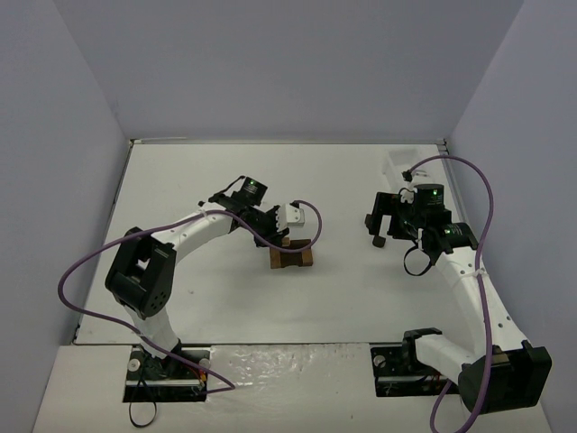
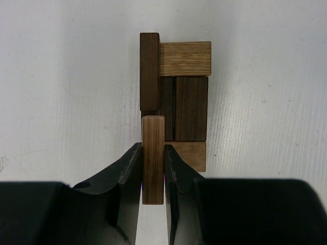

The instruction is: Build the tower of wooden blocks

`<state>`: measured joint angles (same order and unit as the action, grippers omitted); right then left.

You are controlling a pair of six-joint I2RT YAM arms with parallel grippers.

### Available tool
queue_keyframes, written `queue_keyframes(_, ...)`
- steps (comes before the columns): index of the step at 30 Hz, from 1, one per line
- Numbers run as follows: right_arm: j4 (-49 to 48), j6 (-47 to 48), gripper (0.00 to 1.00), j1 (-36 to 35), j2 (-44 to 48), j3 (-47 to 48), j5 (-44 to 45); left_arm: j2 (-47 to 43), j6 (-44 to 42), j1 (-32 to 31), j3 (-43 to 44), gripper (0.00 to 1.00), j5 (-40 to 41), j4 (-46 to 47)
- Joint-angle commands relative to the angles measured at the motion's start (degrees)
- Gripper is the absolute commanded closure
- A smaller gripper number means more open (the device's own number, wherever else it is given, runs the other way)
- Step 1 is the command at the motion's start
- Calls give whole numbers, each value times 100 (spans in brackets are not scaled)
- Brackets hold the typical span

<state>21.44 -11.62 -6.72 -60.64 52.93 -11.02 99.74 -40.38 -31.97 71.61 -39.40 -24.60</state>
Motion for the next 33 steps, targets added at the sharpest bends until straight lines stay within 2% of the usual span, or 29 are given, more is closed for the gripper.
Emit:
queue_keyframes(1,-298,107,0,22,44,16,-110,-122,-198,77,191,90,-354,43)
queue_keyframes(33,-371,145,0,25,35,-28,-163,197,-322,162,338,89,-481,-7)
